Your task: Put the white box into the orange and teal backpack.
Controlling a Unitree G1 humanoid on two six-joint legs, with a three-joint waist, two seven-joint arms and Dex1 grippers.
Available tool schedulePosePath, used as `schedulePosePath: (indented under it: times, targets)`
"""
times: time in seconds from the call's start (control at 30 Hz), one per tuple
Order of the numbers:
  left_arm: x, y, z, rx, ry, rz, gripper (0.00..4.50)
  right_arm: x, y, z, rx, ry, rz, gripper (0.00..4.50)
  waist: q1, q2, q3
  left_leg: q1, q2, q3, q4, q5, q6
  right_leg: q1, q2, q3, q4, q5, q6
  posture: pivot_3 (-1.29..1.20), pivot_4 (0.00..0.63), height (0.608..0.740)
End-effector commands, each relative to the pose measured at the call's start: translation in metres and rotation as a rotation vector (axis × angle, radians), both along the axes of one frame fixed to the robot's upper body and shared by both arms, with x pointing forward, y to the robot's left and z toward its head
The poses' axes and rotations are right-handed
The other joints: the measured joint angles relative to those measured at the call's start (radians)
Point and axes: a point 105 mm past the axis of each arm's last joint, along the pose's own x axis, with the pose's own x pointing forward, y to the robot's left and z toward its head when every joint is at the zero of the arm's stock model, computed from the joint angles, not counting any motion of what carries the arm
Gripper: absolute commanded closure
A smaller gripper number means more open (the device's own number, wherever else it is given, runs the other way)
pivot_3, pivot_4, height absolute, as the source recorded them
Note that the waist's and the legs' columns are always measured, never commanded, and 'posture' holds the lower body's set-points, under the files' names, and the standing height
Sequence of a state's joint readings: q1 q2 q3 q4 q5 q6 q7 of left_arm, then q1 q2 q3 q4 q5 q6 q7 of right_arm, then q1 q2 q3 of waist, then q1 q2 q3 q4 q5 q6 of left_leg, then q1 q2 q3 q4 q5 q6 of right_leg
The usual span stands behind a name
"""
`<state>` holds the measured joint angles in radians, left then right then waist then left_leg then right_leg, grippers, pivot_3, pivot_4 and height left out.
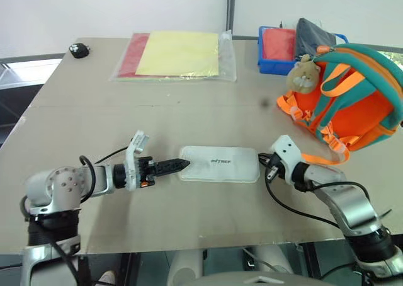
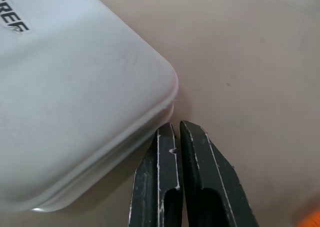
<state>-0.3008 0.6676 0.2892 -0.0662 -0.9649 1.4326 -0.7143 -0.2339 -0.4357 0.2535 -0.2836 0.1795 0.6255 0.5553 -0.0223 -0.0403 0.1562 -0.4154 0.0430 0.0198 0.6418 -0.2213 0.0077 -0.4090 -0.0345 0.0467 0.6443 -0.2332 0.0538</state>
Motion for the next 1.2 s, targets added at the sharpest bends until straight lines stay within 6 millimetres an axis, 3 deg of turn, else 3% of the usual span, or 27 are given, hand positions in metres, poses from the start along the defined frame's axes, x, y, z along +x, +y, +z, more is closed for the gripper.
schedulePosePath:
  times: [0.03,0.1,0.2,0.33,0.43,0.5,0.7,0.8,0.9,1.0,1.2]
  targets:
    - [-0.004,-0.014,-0.010,-0.030,0.035,-0.037,0.04,-0.001,0.028,0.005,0.035,-0.030,0.106,4.50,0.002,0.000,0.000,0.000,0.000,0.000,0.000,0.000,0.000,0.000,0.000,0.000,0.000,0.000,0.000,0.00,0.150,0.740]
    - [-0.003,-0.018,-0.010,-0.063,0.039,-0.039,0.04,0.002,0.036,0.008,0.052,-0.041,0.117,4.50,0.006,0.000,0.000,0.000,0.000,0.000,0.000,0.000,0.000,0.000,0.000,0.000,0.000,0.000,0.000,0.00,0.150,0.740]
    - [-0.005,-0.019,-0.008,-0.104,0.045,-0.033,0.73,0.007,0.036,0.013,0.074,-0.065,0.100,4.50,0.010,0.000,0.000,-0.001,-0.001,0.000,0.001,0.000,0.000,0.000,-0.001,0.000,0.000,0.000,0.000,0.00,0.150,0.740]
    - [-0.005,-0.014,-0.008,-0.123,0.042,0.009,2.18,0.006,0.019,0.022,0.104,-0.088,0.051,4.50,0.011,0.000,0.000,-0.001,-0.001,0.000,0.001,0.000,0.000,0.000,-0.002,0.000,0.000,0.000,0.000,0.00,0.150,0.740]
    - [-0.006,-0.015,-0.005,-0.148,0.027,0.025,3.28,-0.002,0.002,0.038,0.180,-0.089,0.010,4.50,0.015,0.000,0.000,-0.001,-0.001,-0.001,0.001,0.000,0.000,0.000,-0.002,-0.001,0.000,0.000,0.000,0.00,0.150,0.740]
    - [-0.007,-0.016,0.000,-0.183,0.005,0.032,3.37,-0.006,-0.015,0.057,0.219,-0.133,-0.045,4.50,0.013,0.001,0.000,-0.001,-0.001,-0.001,0.001,0.000,0.000,0.001,-0.002,-0.001,0.000,0.000,0.000,0.00,0.150,0.740]
    - [-0.004,-0.022,0.022,-0.268,-0.115,0.028,3.37,-0.048,-0.062,0.108,0.307,-0.171,-0.133,1.67,0.012,0.001,0.000,-0.001,-0.001,-0.001,0.001,0.000,0.000,0.001,-0.002,-0.001,0.000,0.000,0.000,0.00,0.150,0.740]
    - [0.006,-0.025,0.030,-0.286,-0.168,0.058,3.37,-0.057,-0.098,0.118,0.280,-0.160,-0.307,0.09,0.013,0.001,0.000,-0.001,-0.001,-0.002,0.001,0.000,0.000,0.001,-0.002,-0.001,0.000,-0.001,-0.001,0.00,0.150,0.740]
    - [0.014,-0.033,0.037,-0.280,-0.210,0.058,3.37,-0.057,-0.129,0.117,0.238,-0.093,-0.453,0.00,0.013,0.000,0.000,-0.001,-0.002,-0.001,0.002,0.000,0.000,0.002,-0.002,-0.001,-0.001,-0.002,-0.004,0.00,0.150,0.740]
    - [0.015,-0.042,0.044,-0.304,-0.224,0.026,3.37,-0.032,-0.151,0.129,0.283,-0.118,-0.587,0.00,0.001,0.000,0.000,0.000,-0.002,0.001,0.002,0.000,0.000,0.002,-0.002,0.001,-0.001,-0.002,-0.004,0.00,0.150,0.740]
    - [0.023,-0.049,0.058,-0.314,-0.285,0.024,3.37,0.034,-0.153,0.141,0.369,-0.178,-0.643,0.00,-0.002,0.001,0.000,0.000,-0.002,0.000,0.002,0.000,0.000,0.001,0.000,0.003,-0.001,-0.001,-0.002,0.00,0.150,0.740]
